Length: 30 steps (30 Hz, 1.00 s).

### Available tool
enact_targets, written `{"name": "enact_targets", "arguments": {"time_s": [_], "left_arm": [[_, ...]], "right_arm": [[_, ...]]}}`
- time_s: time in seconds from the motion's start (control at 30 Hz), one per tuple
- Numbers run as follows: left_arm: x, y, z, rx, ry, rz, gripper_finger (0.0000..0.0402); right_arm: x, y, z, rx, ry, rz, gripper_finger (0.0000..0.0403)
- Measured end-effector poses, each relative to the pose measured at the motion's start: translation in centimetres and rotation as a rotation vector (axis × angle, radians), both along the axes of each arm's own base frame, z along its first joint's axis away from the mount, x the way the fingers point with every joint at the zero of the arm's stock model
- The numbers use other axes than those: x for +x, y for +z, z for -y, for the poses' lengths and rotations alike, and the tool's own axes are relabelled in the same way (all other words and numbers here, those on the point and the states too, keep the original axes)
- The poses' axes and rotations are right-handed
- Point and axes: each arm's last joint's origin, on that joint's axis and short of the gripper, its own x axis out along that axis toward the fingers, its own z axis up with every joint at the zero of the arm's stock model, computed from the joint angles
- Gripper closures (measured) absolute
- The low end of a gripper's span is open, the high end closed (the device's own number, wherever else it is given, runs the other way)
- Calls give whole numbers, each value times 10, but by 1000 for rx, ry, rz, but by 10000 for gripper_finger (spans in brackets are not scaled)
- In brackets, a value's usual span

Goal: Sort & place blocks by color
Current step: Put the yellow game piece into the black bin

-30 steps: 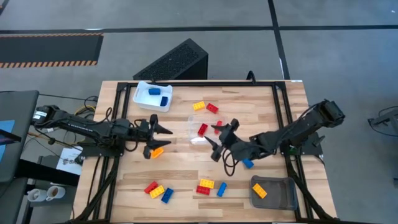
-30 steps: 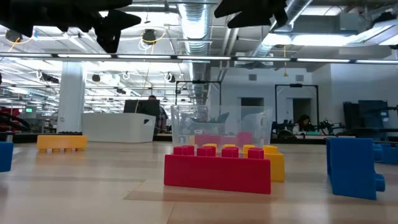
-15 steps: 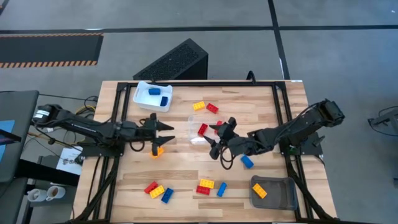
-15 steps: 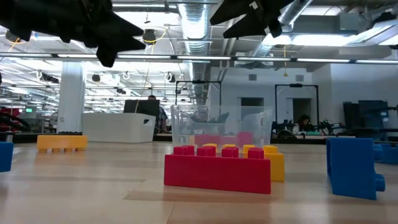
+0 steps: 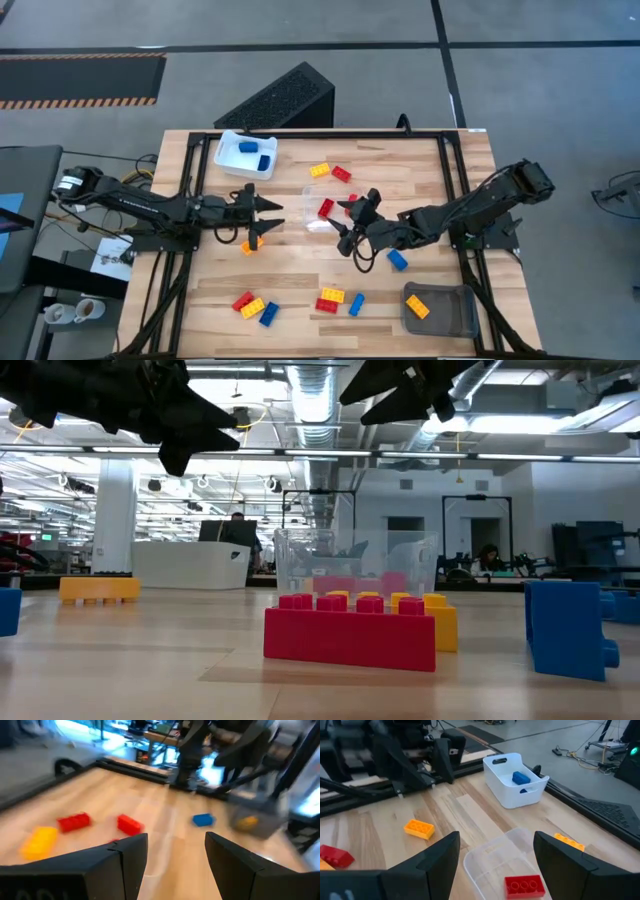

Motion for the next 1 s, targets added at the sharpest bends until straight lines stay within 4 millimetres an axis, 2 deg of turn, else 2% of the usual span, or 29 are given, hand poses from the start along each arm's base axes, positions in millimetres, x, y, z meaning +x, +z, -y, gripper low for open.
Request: {"name": "enact_targets", "arguments": {"time_s": [0.07, 0.2, 0.4, 0.5, 0.6, 0.7, 1.0], "left_arm": [[1, 5, 2, -68, -69, 38, 217], [5, 20, 11, -83, -151, 32, 217], [2, 29, 24, 25, 24, -220, 217], [-1, 31, 30, 58, 47, -275, 217], [-4, 23, 34, 76, 5, -353, 217], [-8, 12, 35, 20, -19, -464, 217], [-12, -20, 47, -5, 6, -729, 217]], "right_arm": [[-1, -1, 0, 5, -3, -9, 129], [-1, -1, 0, 7, -5, -8, 129], [-2, -3, 0, -2, -3, -34, 129], [-2, -4, 0, -5, -3, -43, 129], [-2, -4, 0, -5, -3, -44, 129], [-2, -4, 0, -5, -3, -44, 129], [-2, -5, -1, 20, 48, -59, 129]]}}
